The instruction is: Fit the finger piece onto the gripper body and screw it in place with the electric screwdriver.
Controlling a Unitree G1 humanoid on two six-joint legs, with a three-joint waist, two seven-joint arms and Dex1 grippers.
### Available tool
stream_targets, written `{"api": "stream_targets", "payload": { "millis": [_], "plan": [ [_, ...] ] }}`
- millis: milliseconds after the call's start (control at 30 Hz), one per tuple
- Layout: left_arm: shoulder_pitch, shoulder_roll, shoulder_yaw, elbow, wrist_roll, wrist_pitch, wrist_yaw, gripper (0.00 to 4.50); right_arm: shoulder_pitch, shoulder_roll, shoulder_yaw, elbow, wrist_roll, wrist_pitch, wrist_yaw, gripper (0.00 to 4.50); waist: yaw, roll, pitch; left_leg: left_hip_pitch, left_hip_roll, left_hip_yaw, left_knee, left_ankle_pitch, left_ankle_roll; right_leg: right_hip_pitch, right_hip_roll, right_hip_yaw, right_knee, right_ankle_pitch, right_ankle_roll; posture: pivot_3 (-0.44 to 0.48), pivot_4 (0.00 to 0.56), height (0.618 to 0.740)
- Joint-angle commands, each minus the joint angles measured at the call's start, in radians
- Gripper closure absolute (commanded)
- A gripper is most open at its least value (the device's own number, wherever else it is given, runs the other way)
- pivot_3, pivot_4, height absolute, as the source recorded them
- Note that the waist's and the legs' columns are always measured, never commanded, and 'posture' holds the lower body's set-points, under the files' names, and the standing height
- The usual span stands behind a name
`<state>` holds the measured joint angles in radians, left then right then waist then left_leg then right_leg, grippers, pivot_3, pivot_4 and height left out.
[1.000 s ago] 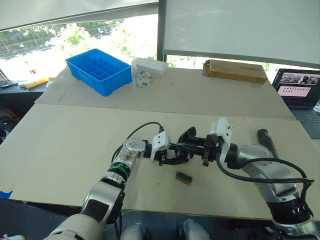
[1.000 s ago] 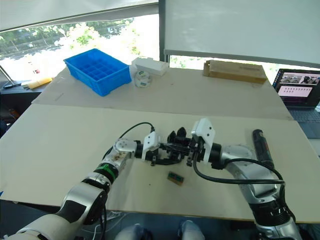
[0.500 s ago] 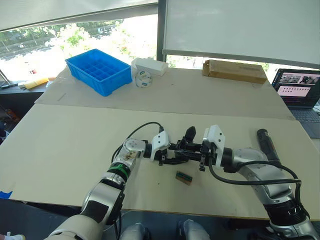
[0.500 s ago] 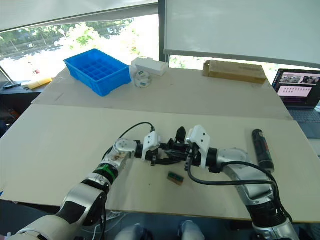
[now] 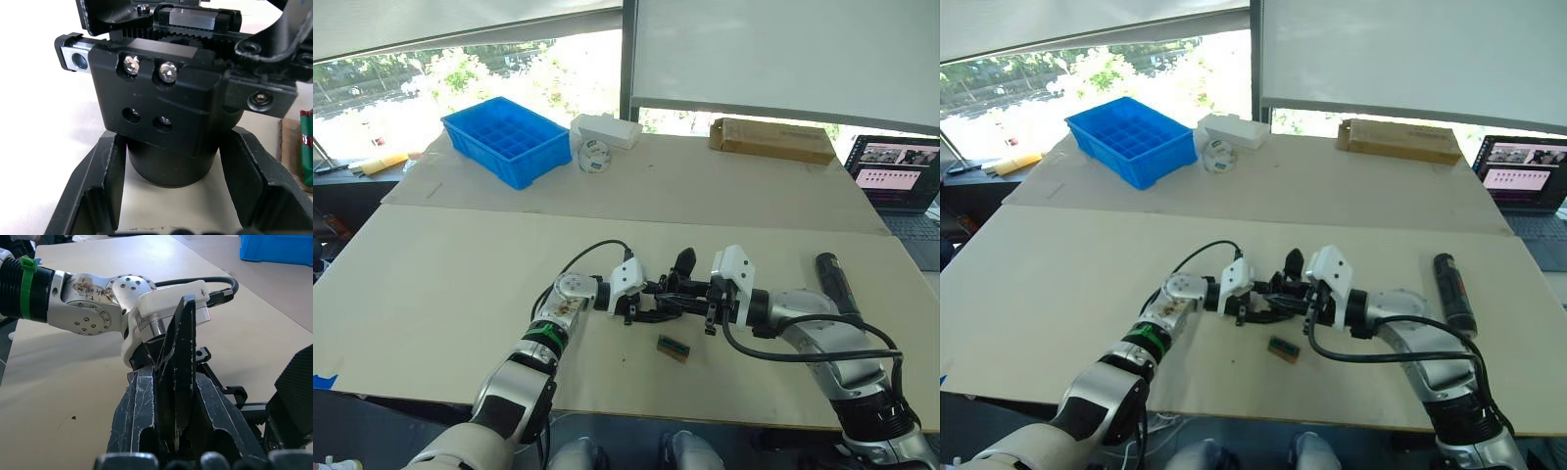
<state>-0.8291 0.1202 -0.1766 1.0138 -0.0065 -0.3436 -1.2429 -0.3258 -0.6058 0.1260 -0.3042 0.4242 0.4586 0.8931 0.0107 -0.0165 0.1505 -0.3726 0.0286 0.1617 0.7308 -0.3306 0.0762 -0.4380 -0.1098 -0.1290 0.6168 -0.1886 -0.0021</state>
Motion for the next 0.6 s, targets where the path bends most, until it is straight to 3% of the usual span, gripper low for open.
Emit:
{"api": "stream_targets", "payload": {
  "millis": [33, 600],
  "plan": [
    [0.023, 0.009, -0.026, 0.013, 0.029, 0.022, 0.006, 2.22, 0.008, -0.019, -0.011, 0.013, -0.007, 0.032, -0.001, 4.09, 0.000, 0.000, -0.001, 0.000, 0.000, 0.000, 0.000, 0.000, 0.000, 0.000, 0.000, 0.000, 0.000, 0.000, 0.000, 0.000, 0.150, 0.740],
    [0.038, 0.013, -0.030, -0.004, 0.028, 0.033, -0.004, 2.22, 0.001, 0.000, 0.005, 0.047, -0.028, 0.041, -0.027, 4.09, -0.002, 0.000, -0.005, 0.001, 0.000, 0.000, 0.000, 0.000, 0.000, 0.000, 0.000, 0.000, 0.000, 0.000, 0.000, 0.000, 0.150, 0.740]
  ]
}}
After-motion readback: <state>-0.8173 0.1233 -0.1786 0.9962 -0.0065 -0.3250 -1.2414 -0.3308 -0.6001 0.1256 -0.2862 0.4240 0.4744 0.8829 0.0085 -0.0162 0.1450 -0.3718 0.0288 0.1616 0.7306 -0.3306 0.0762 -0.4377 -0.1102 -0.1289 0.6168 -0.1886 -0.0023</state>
